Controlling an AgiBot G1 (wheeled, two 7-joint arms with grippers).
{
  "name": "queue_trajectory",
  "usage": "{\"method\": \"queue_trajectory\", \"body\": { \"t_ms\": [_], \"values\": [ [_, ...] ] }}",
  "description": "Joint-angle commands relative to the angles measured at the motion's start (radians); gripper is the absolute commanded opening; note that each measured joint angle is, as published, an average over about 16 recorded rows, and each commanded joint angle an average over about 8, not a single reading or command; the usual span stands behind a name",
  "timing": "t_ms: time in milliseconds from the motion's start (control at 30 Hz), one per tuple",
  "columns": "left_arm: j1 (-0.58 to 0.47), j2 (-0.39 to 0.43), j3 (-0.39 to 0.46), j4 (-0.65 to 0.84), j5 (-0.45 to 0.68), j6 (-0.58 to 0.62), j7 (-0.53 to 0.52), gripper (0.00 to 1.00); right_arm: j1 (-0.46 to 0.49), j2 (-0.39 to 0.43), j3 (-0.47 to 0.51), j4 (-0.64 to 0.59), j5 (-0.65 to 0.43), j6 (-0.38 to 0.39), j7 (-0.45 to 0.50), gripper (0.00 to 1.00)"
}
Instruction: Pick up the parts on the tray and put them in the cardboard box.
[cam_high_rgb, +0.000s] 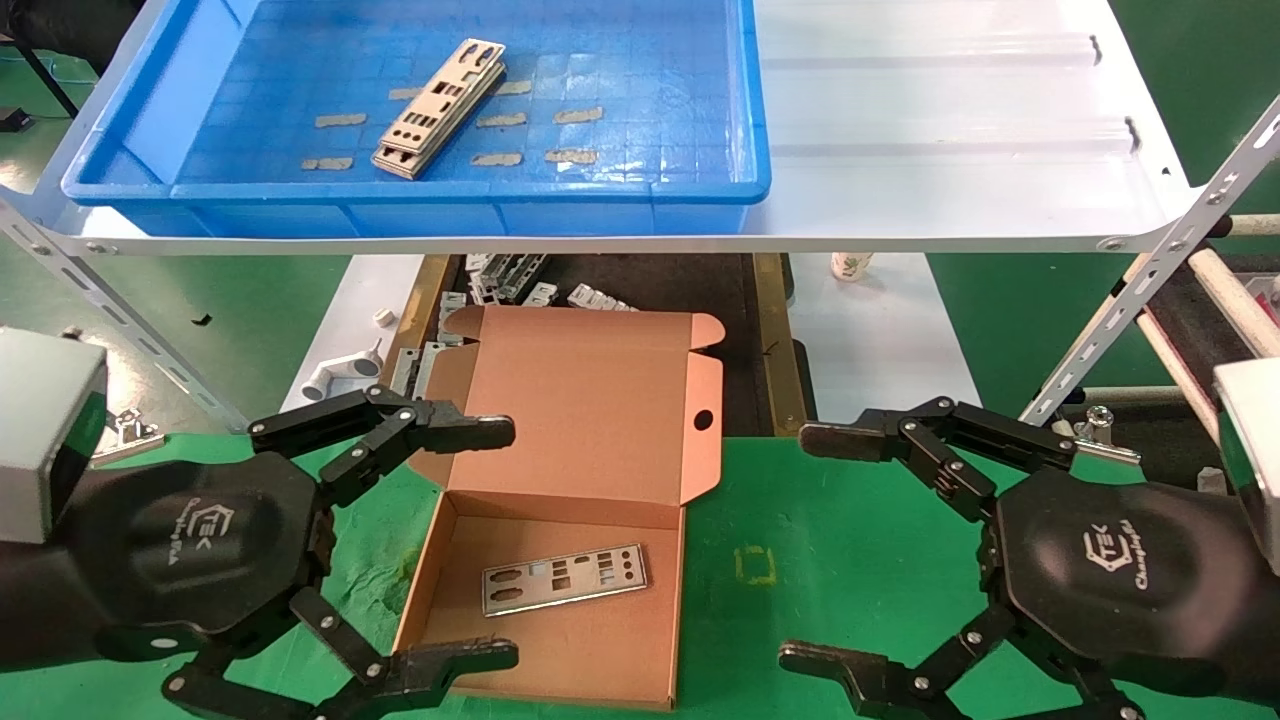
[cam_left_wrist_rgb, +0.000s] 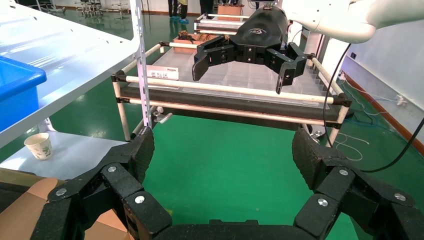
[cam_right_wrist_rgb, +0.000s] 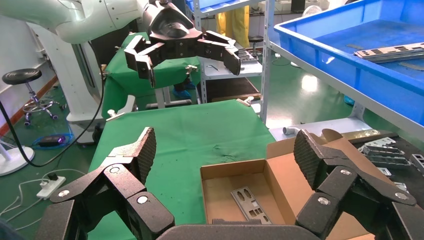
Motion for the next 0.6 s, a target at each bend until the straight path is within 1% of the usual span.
{"method": "queue_trajectory", "body": {
  "t_ms": [33, 500, 533, 567, 600],
  "values": [
    [0.0, 0.0, 0.0, 0.0, 0.0, 0.0, 0.0, 1.0, 0.0, 0.0, 0.0, 0.0, 0.0, 0.0, 0.0, 1.0],
    [0.0, 0.0, 0.0, 0.0, 0.0, 0.0, 0.0, 1.0, 0.0, 0.0, 0.0, 0.0, 0.0, 0.0, 0.0, 1.0],
    [0.0, 0.0, 0.0, 0.0, 0.0, 0.0, 0.0, 1.0, 0.0, 0.0, 0.0, 0.0, 0.0, 0.0, 0.0, 0.99],
    [0.0, 0.0, 0.0, 0.0, 0.0, 0.0, 0.0, 1.0, 0.0, 0.0, 0.0, 0.0, 0.0, 0.0, 0.0, 0.92],
    [0.0, 0.0, 0.0, 0.0, 0.0, 0.0, 0.0, 1.0, 0.0, 0.0, 0.0, 0.0, 0.0, 0.0, 0.0, 0.83]
  ]
}}
